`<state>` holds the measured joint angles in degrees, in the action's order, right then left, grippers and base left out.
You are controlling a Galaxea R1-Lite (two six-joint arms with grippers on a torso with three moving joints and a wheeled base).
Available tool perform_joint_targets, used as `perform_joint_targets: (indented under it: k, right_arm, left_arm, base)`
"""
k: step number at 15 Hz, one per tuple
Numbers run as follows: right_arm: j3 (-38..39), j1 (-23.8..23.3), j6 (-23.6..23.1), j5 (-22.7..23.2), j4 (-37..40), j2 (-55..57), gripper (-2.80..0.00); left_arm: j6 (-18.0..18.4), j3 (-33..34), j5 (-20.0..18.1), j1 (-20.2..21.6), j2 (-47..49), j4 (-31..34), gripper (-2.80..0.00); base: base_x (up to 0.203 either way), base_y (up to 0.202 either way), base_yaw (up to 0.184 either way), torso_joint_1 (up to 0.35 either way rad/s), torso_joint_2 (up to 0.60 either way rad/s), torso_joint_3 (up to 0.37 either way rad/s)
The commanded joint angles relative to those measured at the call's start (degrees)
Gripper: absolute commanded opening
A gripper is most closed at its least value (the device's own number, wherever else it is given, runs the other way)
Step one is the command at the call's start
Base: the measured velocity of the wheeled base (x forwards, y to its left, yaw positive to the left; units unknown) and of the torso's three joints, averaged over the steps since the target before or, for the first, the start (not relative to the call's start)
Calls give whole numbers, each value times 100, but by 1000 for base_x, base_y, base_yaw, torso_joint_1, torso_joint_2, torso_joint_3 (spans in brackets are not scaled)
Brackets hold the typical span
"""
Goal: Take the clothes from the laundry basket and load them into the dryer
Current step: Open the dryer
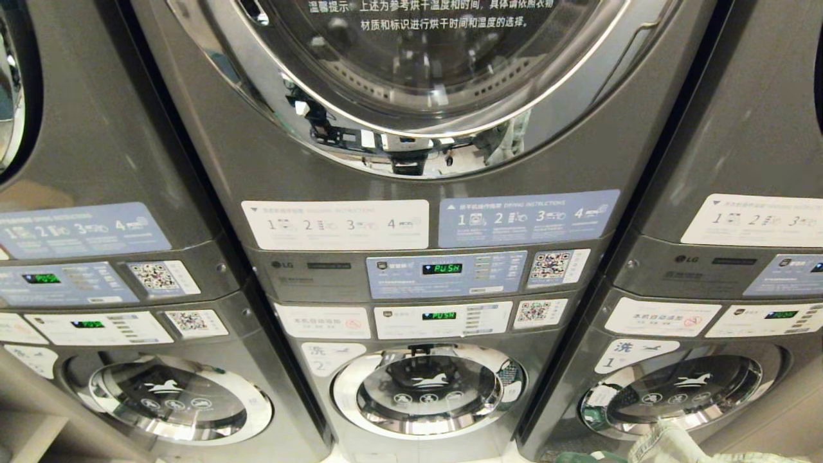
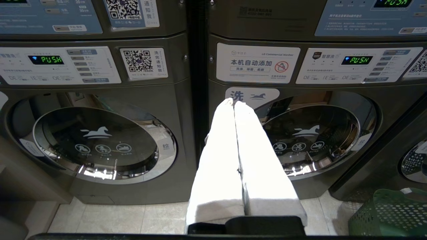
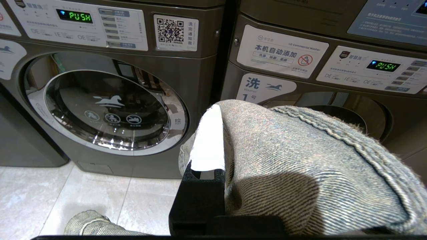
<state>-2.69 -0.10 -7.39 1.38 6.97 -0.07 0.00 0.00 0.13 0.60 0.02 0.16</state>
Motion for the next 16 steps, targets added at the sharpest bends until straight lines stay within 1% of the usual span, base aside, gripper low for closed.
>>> perform_joint_targets:
  k: [1,4,11,13,16]
  right_arm:
    - [-3,1,0,3,6,7,-280]
    - [-3,1,0,9,6,7,-280]
    - [-3,1,9,3,6,7,-280]
    - [-3,1,-1,11,6,7,-280]
    - [-3,1,-8,12,6,7,-280]
  left_arm:
    - [0,0,4,2,-2,2,-280]
    - [0,0,-5,2,-2,2,-280]
    - [0,0,4,2,-2,2,-280]
    - [0,0,4,2,6,2,-280]
    - [0,0,4,2,-2,2,-280]
  base:
    - [0,0,0,70,-129,-67]
    - [0,0,0,65,-117,-61]
    - [0,0,0,0,0,0]
    - [4,-95,5,8,4,3]
    - [1,-192,0,5,-1,2]
